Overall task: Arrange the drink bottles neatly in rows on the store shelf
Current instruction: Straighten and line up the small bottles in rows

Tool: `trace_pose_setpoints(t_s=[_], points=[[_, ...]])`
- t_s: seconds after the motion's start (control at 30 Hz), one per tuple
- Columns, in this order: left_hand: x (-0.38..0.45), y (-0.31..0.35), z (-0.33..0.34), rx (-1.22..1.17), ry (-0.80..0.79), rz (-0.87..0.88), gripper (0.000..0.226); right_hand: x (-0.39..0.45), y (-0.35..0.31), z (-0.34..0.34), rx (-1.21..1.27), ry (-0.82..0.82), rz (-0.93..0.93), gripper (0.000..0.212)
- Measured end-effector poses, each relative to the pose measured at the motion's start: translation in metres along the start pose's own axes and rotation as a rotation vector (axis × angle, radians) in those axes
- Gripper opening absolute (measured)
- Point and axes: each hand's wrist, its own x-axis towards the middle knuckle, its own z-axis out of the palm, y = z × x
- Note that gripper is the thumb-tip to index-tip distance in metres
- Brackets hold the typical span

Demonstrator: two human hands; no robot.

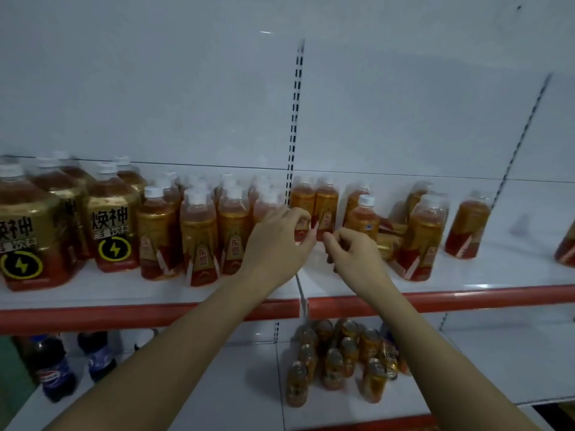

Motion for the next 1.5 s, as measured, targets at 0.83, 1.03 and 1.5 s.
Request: trace_pose_setpoints(t_s=[0.83, 1.03, 1.5], points=[[0.052, 0.092, 0.031, -0.085, 0.001, -0.326, 0.009, 0.083, 0.023, -0.127, 0.269, -0.179, -0.154, 0.013], [0.154, 0.03, 0.023, 0.079, -0.133, -0.227, 0.022, 0.183, 0.0, -0.088, 0.099, -0.251, -0.191, 0.009], [0.26, -0.074, 0.078, 0.368, -0.691, 0.002, 0.069, 0.3, 0.027, -0.01, -0.457, -0.797, 0.05, 0.041]])
